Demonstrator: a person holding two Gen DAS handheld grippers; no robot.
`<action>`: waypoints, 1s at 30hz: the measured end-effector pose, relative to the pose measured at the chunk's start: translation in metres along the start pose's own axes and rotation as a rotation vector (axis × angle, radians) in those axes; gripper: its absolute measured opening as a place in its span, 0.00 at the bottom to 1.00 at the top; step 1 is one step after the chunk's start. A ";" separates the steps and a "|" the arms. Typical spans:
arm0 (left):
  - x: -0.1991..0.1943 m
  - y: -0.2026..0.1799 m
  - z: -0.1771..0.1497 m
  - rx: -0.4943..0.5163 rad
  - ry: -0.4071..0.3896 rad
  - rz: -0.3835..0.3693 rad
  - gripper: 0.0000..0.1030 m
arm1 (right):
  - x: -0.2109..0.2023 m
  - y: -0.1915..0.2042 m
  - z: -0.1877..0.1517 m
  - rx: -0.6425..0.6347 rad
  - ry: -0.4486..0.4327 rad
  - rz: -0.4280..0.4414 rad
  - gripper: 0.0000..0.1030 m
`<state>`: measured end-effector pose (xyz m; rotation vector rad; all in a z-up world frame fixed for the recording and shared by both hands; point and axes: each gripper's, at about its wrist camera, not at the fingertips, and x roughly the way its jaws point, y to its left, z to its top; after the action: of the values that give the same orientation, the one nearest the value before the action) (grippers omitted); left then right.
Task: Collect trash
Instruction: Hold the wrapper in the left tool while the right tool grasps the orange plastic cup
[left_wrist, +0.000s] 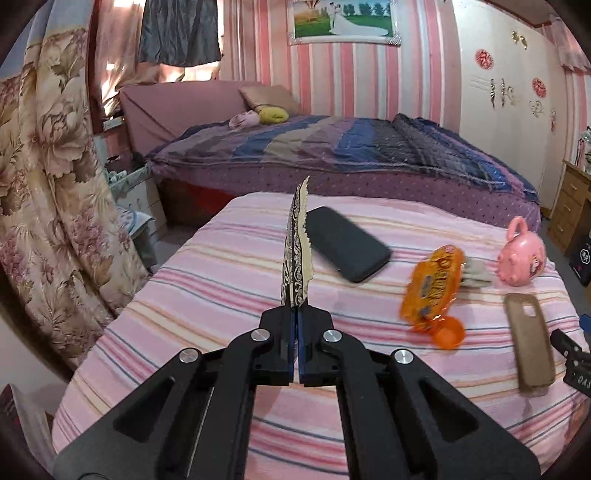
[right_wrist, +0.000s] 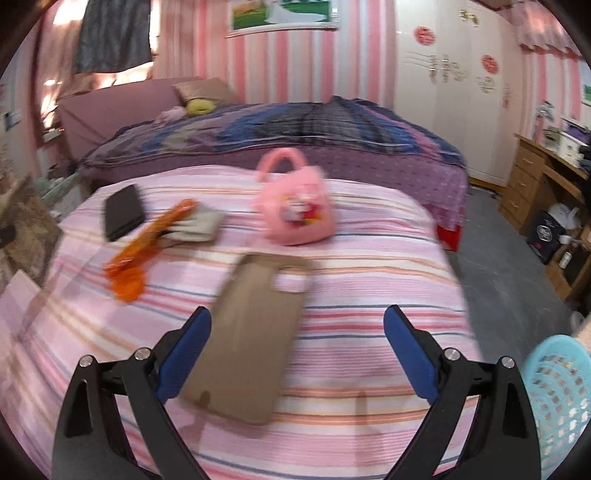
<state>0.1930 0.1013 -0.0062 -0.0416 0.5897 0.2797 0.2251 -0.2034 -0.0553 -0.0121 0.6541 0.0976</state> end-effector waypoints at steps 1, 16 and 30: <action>0.000 0.005 0.001 -0.006 0.000 -0.003 0.00 | 0.000 0.011 0.000 -0.013 -0.001 0.019 0.90; 0.010 0.053 0.003 -0.055 0.021 -0.010 0.00 | 0.060 0.138 0.016 -0.210 0.123 0.133 0.89; -0.004 0.044 0.005 -0.048 0.010 -0.080 0.00 | 0.054 0.134 0.006 -0.204 0.143 0.156 0.39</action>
<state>0.1811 0.1437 0.0022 -0.1131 0.5893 0.2165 0.2587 -0.0653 -0.0806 -0.1662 0.7851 0.3165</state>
